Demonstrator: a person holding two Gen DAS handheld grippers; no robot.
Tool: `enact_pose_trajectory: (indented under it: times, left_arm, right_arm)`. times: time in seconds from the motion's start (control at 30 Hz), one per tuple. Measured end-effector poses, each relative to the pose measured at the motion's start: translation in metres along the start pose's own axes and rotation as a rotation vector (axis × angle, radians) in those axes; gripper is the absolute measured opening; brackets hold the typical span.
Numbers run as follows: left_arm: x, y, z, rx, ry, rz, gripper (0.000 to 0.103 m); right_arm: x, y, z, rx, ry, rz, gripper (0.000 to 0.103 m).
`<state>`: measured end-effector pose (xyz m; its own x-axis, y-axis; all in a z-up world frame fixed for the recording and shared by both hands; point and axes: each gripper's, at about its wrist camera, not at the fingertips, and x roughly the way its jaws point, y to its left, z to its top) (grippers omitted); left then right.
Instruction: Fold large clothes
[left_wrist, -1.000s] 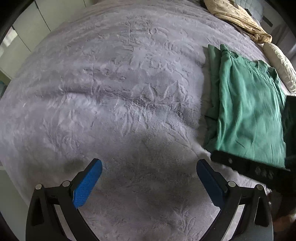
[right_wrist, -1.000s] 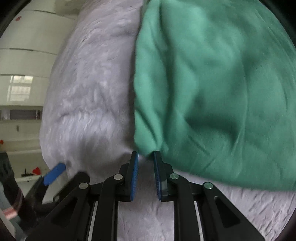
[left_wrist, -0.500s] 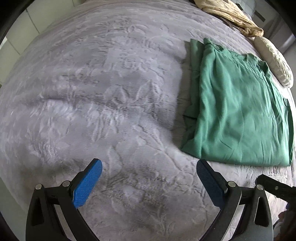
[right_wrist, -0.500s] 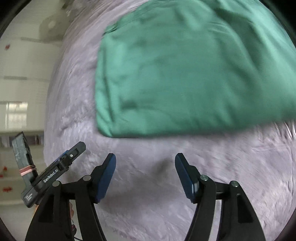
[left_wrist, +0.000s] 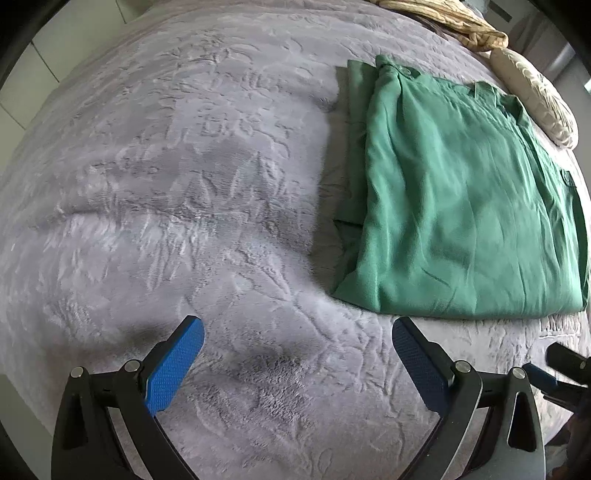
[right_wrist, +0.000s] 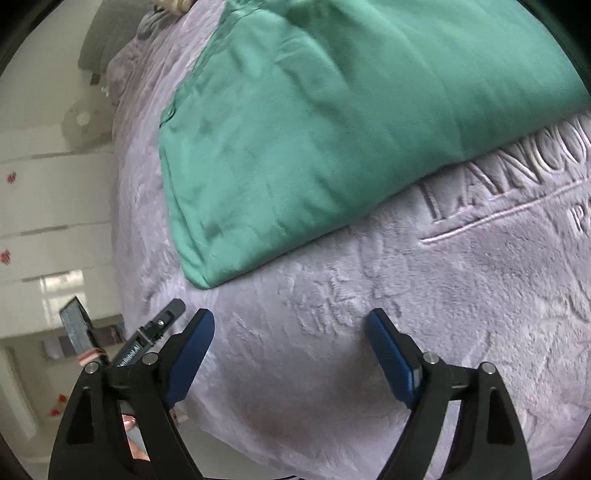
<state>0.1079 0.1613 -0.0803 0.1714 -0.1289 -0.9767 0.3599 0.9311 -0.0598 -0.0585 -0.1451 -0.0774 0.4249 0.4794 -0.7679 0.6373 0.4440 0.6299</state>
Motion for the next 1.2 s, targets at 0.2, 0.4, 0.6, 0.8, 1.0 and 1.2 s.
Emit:
enact_pose_trajectory:
  times: [0.2,0.4,0.6,0.8,1.0,1.2]
  left_arm:
    - [0.013,-0.008,0.009,0.015,0.0,-0.017,0.102]
    - [0.023,-0.017,0.024,0.022,-0.017,-0.048,0.102]
    - [0.035,-0.02,0.046,0.008,-0.022,-0.134,0.102]
    - [0.042,-0.014,0.068,-0.047,-0.024,-0.242,0.102]
    - [0.051,0.005,0.097,-0.103,0.01,-0.398,0.102]
    - [0.063,0.001,0.118,-0.111,0.067,-0.592,0.102]
  right_arm:
    - [-0.002,-0.006,0.005,0.021,-0.042,0.077,0.091]
    - [0.0,-0.004,0.018,0.013,-0.081,0.168,0.103]
    - [0.019,-0.002,0.032,0.051,-0.091,0.247,0.103]
    - [0.04,0.007,0.043,0.061,-0.1,0.321,0.103]
    - [0.059,0.021,0.046,0.141,-0.148,0.428,0.103]
    - [0.069,0.02,0.052,0.174,-0.066,0.425,0.02]
